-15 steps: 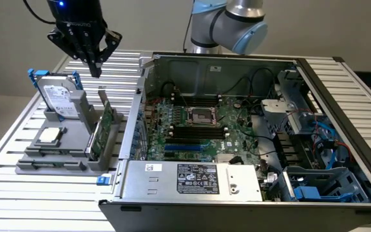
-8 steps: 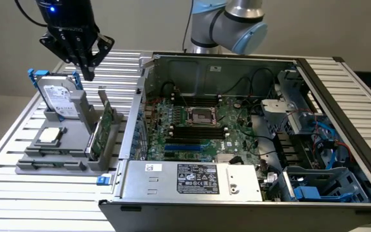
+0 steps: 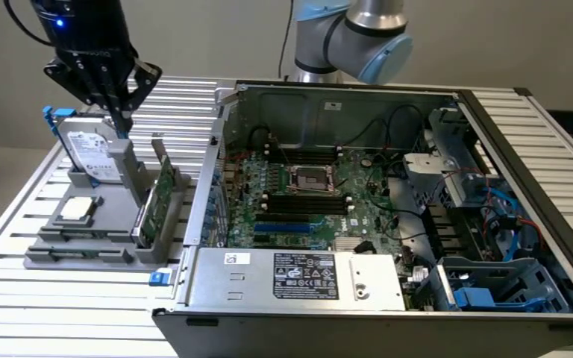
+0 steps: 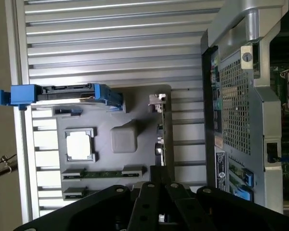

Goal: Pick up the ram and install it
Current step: 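Reach for the ram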

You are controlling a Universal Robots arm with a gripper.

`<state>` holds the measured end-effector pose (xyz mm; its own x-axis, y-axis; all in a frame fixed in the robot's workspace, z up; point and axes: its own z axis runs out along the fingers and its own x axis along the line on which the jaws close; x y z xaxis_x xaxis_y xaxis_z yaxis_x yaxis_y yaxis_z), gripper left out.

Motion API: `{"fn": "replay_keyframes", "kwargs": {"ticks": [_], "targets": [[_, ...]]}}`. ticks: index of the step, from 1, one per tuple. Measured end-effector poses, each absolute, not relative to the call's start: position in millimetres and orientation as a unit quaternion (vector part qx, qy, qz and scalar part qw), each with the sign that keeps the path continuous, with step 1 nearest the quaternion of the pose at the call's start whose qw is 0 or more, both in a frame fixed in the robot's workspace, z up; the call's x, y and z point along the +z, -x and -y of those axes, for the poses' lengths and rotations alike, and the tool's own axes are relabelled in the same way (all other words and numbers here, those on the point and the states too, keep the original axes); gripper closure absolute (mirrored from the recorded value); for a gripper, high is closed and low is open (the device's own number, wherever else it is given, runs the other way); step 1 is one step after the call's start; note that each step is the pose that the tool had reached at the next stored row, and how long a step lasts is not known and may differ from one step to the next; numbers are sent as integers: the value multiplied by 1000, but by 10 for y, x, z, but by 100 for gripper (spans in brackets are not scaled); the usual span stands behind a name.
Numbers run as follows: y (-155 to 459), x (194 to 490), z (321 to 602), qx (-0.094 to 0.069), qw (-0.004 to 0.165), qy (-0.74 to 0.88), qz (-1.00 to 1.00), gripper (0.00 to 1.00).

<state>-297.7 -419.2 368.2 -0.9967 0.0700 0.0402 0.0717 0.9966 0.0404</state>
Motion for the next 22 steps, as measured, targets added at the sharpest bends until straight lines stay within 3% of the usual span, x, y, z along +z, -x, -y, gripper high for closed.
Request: {"fn": "replay_keyframes", "kwargs": {"ticks": [22], "targets": [[3478,3631,4599,-21,19,30,999,89]]}}
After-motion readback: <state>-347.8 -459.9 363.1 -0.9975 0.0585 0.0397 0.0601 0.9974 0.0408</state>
